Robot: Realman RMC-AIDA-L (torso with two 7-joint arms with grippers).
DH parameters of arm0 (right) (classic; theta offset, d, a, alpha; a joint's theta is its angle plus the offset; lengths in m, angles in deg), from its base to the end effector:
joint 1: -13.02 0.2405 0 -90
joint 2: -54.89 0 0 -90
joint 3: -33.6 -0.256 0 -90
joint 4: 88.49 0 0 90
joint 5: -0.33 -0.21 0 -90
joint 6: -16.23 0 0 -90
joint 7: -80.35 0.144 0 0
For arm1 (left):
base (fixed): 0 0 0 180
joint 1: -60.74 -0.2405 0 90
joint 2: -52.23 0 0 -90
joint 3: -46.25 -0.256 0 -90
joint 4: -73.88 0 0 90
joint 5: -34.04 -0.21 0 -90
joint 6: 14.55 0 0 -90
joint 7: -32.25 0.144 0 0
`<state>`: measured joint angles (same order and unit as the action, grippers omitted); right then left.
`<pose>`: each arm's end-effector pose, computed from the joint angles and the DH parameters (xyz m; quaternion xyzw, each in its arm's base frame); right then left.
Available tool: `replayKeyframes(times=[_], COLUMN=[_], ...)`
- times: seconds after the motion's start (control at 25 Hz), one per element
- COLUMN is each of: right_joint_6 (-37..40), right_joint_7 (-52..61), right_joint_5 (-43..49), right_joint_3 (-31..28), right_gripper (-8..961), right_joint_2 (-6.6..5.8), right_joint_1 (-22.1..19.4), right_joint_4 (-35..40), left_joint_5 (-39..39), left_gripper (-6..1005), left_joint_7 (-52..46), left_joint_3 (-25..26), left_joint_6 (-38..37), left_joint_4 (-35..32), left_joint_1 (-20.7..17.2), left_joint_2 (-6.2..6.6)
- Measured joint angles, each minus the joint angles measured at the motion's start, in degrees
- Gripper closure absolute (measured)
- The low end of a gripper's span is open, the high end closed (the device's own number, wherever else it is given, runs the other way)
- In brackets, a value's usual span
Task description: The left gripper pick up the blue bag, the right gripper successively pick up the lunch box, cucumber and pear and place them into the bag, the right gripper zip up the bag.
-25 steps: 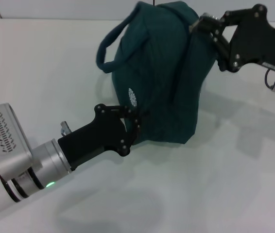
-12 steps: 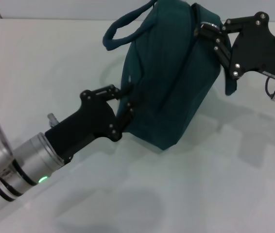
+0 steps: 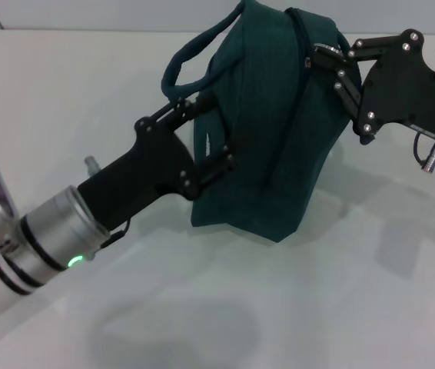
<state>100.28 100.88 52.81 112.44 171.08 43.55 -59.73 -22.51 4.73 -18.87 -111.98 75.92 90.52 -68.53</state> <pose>0.1858 0.3455 -0.0089 -0.8450 -0.1962 0.3844 0.3157 -0.2438 0.2724 -0.0566 -0.8276 -0.0996 -0.4766 0.2793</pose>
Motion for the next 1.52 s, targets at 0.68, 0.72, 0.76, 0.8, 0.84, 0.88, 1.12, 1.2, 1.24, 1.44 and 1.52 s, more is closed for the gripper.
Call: replayKeyframes(times=[0.68,0.72,0.76,0.8,0.84,0.88,1.12,1.2,1.24,1.44,1.52], right_joint_6=[0.94,0.98,0.99,1.00,1.01,1.01,1.06,1.11,1.17,2.17,2.64], right_joint_7=[-0.66,-0.69,-0.70,-0.71,-0.79,-0.90,-1.34,-1.35,-1.38,-1.45,-1.43], right_joint_5=[-1.43,-1.45,-1.45,-1.46,-1.46,-1.47,-1.52,-1.53,-1.53,-1.54,-1.54], right_joint_3=[0.69,0.70,0.70,0.72,0.79,0.89,1.88,2.31,2.67,4.81,5.67], right_gripper=[938,938,938,938,938,938,938,938,938,938,938], right_joint_2=[0.00,0.00,0.00,0.00,0.00,0.00,0.00,-0.01,-0.01,0.00,0.00], right_joint_1=[-0.48,-0.49,-0.49,-0.49,-0.49,-0.49,-0.39,-0.26,-0.16,0.08,0.35], right_joint_4=[-0.68,-0.68,-0.68,-0.68,-0.68,-0.68,-0.67,-0.66,-0.60,0.05,0.11], left_joint_5=[0.49,0.39,0.27,0.14,-0.02,-0.24,-2.66,-3.46,-3.77,-4.21,-4.23], left_gripper=[369,381,393,405,417,465,795,879,893,956,965], left_joint_7=[-5.60,-5.50,-5.38,-5.32,-5.30,-5.27,-5.07,-4.84,-4.73,-4.56,-4.73], left_joint_3=[7.74,7.71,7.63,7.51,7.43,7.36,7.25,7.24,7.22,6.88,6.84], left_joint_6=[1.38,2.01,2.74,3.38,3.95,4.50,5.02,5.04,5.04,4.53,3.71], left_joint_4=[2.68,2.67,2.62,2.52,2.43,2.32,1.82,1.33,1.06,-0.36,-2.96], left_joint_1=[3.26,3.24,3.23,3.22,3.23,3.26,3.36,3.33,3.25,2.14,0.10], left_joint_2=[0.00,0.00,0.00,0.00,0.00,0.00,0.03,0.07,0.10,0.46,0.52])
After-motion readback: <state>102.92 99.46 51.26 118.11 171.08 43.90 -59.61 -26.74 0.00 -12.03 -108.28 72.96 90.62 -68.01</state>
